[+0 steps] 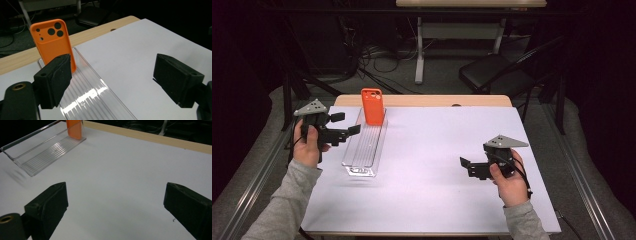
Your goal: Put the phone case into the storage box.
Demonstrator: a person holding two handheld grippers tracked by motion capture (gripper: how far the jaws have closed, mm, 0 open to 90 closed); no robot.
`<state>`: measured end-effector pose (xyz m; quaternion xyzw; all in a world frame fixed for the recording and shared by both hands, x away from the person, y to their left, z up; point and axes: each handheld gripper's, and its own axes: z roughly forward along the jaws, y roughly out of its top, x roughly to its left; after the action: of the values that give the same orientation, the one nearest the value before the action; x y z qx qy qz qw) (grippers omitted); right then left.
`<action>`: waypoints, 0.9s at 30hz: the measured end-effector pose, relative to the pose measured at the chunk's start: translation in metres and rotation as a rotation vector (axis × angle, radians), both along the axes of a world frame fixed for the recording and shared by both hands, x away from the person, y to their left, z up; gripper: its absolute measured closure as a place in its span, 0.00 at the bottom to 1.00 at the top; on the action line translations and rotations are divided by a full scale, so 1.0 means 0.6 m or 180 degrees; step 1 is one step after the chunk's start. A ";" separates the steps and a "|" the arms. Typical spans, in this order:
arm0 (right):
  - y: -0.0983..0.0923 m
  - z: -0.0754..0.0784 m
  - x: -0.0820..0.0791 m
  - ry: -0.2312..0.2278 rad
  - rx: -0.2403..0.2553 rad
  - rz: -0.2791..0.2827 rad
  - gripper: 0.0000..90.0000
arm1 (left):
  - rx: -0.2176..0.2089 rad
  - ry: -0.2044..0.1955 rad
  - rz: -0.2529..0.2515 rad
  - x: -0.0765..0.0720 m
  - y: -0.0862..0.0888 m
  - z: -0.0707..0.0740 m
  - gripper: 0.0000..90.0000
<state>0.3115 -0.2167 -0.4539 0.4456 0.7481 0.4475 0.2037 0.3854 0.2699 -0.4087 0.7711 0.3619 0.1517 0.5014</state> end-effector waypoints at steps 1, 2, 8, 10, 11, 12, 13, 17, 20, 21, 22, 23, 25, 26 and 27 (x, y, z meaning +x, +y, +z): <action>-0.001 -0.001 -0.001 -0.0004 -0.0001 0.0007 0.06 | 0.0018 0.0000 -0.0010 -0.005 0.001 -0.001 0.17; -0.003 -0.001 -0.002 -0.0007 -0.0004 0.0010 0.06 | 0.0021 -0.0004 -0.0011 -0.009 0.002 -0.003 0.17; -0.012 -0.002 -0.011 -0.0009 0.0026 -0.0014 0.06 | -0.0122 -0.0074 -0.0007 -0.036 0.007 -0.011 0.17; -0.015 -0.002 -0.015 -0.0025 0.0024 -0.0006 0.04 | -0.0178 -0.0095 0.0000 -0.045 0.011 -0.013 0.17; -0.016 -0.001 -0.018 -0.0015 0.0040 -0.0003 0.02 | -0.0184 -0.0105 0.0005 -0.049 0.013 -0.015 0.17; -0.019 -0.001 -0.019 -0.0010 0.0033 0.0008 0.02 | -0.0160 -0.0115 -0.0031 -0.053 0.015 -0.016 0.17; -0.020 -0.001 -0.022 -0.0003 0.0060 0.0002 0.01 | -0.0163 -0.0119 -0.0032 -0.057 0.016 -0.018 0.17; -0.027 -0.001 -0.030 -0.0040 0.0064 -0.0005 0.00 | -0.0190 -0.0142 -0.0044 -0.073 0.022 -0.023 0.17; -0.031 -0.003 -0.037 -0.0040 0.0047 -0.0013 0.00 | -0.0185 -0.0139 -0.0020 -0.084 0.026 -0.027 0.17; -0.032 -0.004 -0.039 -0.0044 0.0039 -0.0014 0.00 | -0.0171 -0.0147 -0.0014 -0.086 0.027 -0.028 0.17; -0.034 -0.005 -0.041 -0.0061 0.0023 -0.0017 0.00 | -0.0169 -0.0139 -0.0004 -0.089 0.027 -0.030 0.17; -0.035 -0.006 -0.044 -0.0057 0.0023 -0.0035 0.00 | -0.0155 -0.0145 0.0000 -0.092 0.028 -0.032 0.17; -0.039 -0.009 -0.048 -0.0064 0.0025 -0.0060 0.00 | -0.0152 -0.0152 -0.0030 -0.098 0.029 -0.037 0.17; -0.040 -0.010 -0.050 -0.0061 0.0035 -0.0082 0.00 | -0.0157 -0.0154 -0.0032 -0.101 0.029 -0.040 0.17; -0.042 -0.012 -0.052 -0.0070 0.0036 -0.0087 0.00 | -0.0147 -0.0153 -0.0048 -0.103 0.029 -0.042 0.17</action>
<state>0.2805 -0.2420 -0.4610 0.4520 0.7372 0.4537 0.2155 0.3236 0.2873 -0.4341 0.7582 0.3474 0.1580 0.5286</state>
